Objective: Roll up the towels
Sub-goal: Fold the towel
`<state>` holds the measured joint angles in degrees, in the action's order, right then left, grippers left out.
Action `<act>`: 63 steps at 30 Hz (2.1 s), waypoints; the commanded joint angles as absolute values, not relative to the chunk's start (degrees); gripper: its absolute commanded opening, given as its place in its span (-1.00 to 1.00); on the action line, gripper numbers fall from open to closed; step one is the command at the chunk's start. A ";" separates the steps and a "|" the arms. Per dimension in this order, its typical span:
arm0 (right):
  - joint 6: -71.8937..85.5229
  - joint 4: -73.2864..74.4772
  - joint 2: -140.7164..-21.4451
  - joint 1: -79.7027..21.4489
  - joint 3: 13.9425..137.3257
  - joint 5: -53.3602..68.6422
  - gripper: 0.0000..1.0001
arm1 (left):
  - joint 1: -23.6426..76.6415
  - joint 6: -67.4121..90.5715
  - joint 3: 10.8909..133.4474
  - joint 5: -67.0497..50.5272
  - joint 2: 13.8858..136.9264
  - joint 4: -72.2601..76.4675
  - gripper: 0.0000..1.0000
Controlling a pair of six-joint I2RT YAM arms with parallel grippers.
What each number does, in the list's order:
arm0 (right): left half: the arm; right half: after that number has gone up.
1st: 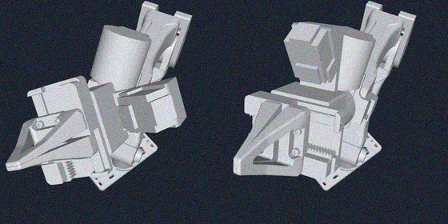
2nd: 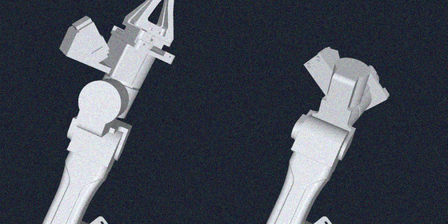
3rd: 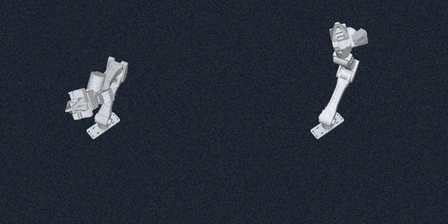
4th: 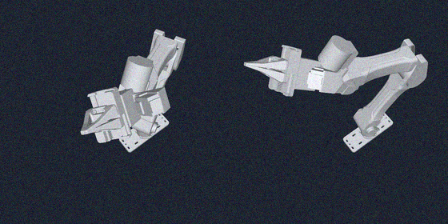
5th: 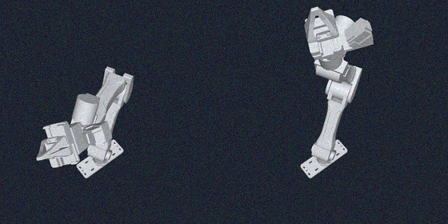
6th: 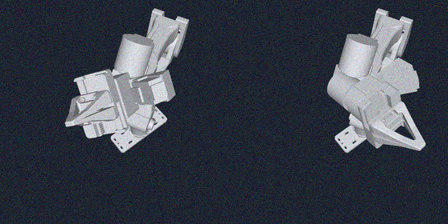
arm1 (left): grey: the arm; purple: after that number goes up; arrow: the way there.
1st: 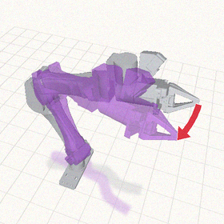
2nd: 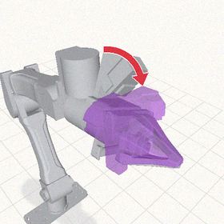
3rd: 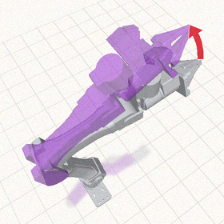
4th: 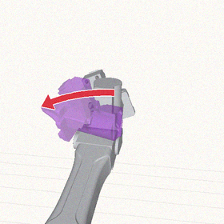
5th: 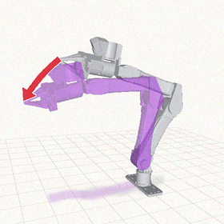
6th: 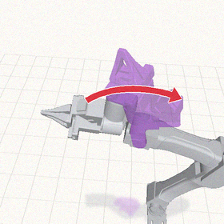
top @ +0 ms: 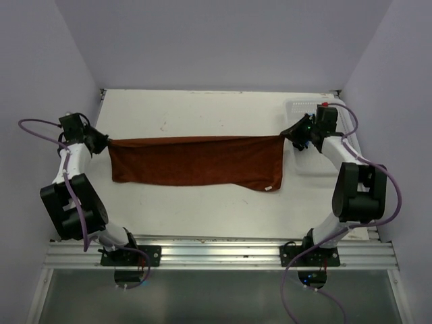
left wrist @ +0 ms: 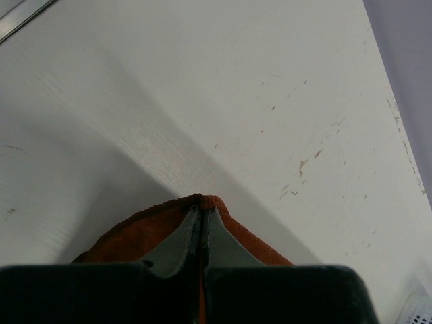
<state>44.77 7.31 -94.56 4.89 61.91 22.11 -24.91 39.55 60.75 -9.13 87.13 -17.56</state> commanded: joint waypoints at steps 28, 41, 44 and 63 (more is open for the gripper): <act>42.45 9.67 -75.86 6.68 67.77 27.07 -1.00 | -28.21 38.50 70.32 -19.50 78.85 -17.66 -1.00; 37.80 13.79 -57.14 6.68 44.31 29.97 -1.00 | -32.25 34.54 43.97 -20.66 63.29 -13.10 -1.00; 36.48 16.87 -52.75 6.68 41.05 30.15 -1.00 | -32.96 34.10 38.96 -20.57 60.56 -12.75 -1.00; 32.61 32.61 -37.88 6.68 29.28 25.40 -1.00 | -34.98 35.07 33.40 -15.99 60.21 -16.27 -1.00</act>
